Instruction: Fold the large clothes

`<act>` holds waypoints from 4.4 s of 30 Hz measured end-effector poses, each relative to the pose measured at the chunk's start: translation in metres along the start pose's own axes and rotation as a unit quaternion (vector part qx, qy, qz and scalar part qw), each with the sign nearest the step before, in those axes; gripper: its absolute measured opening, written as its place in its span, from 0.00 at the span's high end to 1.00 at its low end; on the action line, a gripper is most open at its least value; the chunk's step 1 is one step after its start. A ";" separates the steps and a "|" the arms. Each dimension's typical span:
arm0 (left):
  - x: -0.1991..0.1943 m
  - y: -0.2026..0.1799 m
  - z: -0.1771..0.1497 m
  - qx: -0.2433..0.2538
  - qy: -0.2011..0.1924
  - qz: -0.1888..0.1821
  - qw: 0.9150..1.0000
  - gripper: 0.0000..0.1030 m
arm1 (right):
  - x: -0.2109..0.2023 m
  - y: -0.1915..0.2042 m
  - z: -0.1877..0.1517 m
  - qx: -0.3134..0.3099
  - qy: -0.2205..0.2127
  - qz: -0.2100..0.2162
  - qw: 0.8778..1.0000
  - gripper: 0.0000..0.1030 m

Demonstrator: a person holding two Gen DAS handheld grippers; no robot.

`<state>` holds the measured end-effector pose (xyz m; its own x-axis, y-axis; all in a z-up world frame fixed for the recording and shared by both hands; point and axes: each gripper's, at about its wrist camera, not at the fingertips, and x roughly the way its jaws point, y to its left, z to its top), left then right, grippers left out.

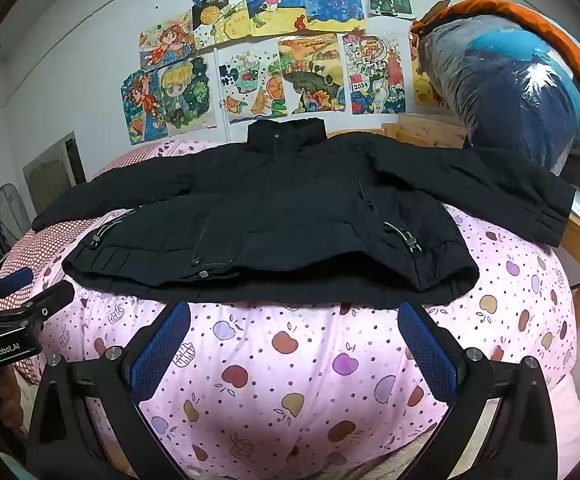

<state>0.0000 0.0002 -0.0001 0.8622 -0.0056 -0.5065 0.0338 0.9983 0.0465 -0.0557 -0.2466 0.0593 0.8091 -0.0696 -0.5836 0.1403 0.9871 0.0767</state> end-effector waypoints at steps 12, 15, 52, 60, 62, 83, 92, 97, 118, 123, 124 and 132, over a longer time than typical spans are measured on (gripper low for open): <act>0.003 -0.003 -0.001 0.001 -0.002 0.002 1.000 0.00 | -0.005 0.009 -0.001 -0.005 -0.001 -0.001 1.000 0.01; -0.005 0.000 0.000 -0.002 -0.003 0.001 1.000 0.00 | -0.007 0.013 -0.002 -0.004 0.000 -0.001 1.000 0.01; -0.002 0.005 -0.003 -0.001 -0.002 0.002 1.000 0.00 | -0.003 0.018 -0.011 -0.009 0.009 -0.004 1.000 0.01; -0.002 0.005 -0.003 -0.001 -0.001 0.002 1.000 0.00 | -0.003 0.019 -0.011 -0.011 0.010 -0.004 1.000 0.01; -0.002 0.005 -0.003 -0.001 -0.002 0.001 1.000 0.00 | -0.003 0.020 -0.011 -0.013 0.010 -0.004 1.000 0.01; -0.001 0.005 -0.003 -0.001 -0.002 0.002 1.000 0.00 | -0.004 0.023 -0.012 -0.014 0.011 -0.005 1.000 0.01; -0.001 0.005 -0.003 -0.001 0.002 0.002 1.000 0.00 | -0.005 0.025 -0.013 -0.017 0.014 -0.009 1.000 0.01; 0.005 0.005 -0.001 -0.002 0.019 0.004 1.000 0.00 | -0.001 0.027 -0.010 -0.024 0.030 -0.018 0.999 0.01; 0.001 -0.007 0.082 0.079 0.098 -0.050 0.991 0.00 | -0.034 0.031 0.058 -0.044 0.071 -0.023 0.996 0.01; -0.021 -0.029 0.135 0.112 0.062 -0.081 0.988 0.00 | -0.051 0.032 0.111 -0.066 0.092 -0.030 0.993 0.01; -0.023 -0.032 0.142 0.107 0.053 -0.091 0.989 0.00 | -0.051 0.032 0.120 -0.072 0.091 -0.050 0.992 0.01; 0.000 -0.040 0.169 0.058 0.050 -0.086 0.993 0.00 | -0.009 0.015 0.178 -0.048 0.102 -0.114 0.987 0.01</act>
<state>0.0842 -0.0490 0.1441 0.7838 -0.1645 -0.5988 0.2401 0.9696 0.0478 0.0409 -0.2563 0.2091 0.6288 -0.2716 -0.7286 0.2431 0.9587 -0.1475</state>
